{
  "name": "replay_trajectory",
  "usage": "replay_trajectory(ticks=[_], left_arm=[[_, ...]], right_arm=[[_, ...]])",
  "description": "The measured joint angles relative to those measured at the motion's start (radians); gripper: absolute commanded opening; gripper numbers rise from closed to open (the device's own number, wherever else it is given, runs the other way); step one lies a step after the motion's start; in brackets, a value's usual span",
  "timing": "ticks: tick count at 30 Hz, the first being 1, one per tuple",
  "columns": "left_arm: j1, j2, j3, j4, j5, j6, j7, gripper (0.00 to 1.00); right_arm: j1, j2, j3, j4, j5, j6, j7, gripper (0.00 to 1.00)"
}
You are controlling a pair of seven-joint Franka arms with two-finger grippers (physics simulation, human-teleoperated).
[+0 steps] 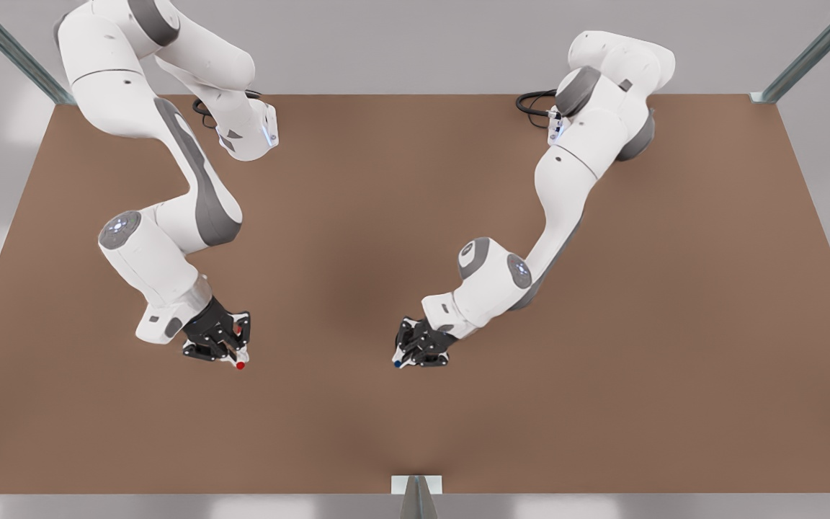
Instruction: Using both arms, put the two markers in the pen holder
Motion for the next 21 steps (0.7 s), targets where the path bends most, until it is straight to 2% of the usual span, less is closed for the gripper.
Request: replay_trajectory(ticks=[12, 13, 16, 18, 20, 21], left_arm=[[-0.002, -0.033, 0.020, -0.126, -0.009, 0.095, 0.078, 0.21], [-0.002, -0.035, 0.020, -0.132, -0.010, 0.099, 0.082, 1.00], [0.009, -0.045, 0.019, -0.165, -0.011, 0.107, 0.092, 1.00], [0.040, -0.103, 0.018, -0.245, -0.011, 0.108, 0.098, 1.00], [0.157, -0.209, -0.020, -0.354, -0.011, 0.070, 0.108, 1.00], [0.251, -0.255, -0.048, -0.377, -0.011, 0.015, 0.115, 1.00]], right_arm=[[0.108, 0.045, -0.002, -0.041, -0.007, 0.265, 0.099, 0.21], [0.110, 0.047, -0.002, -0.041, -0.007, 0.276, 0.106, 0.21], [0.125, 0.056, -0.005, -0.040, -0.009, 0.311, 0.127, 0.21], [0.142, 0.059, -0.010, -0.034, -0.009, 0.327, 0.141, 0.21], [0.213, 0.075, -0.052, -0.006, -0.011, 0.339, 0.159, 0.21], [0.291, 0.081, -0.112, 0.010, -0.011, 0.344, 0.172, 0.21]])
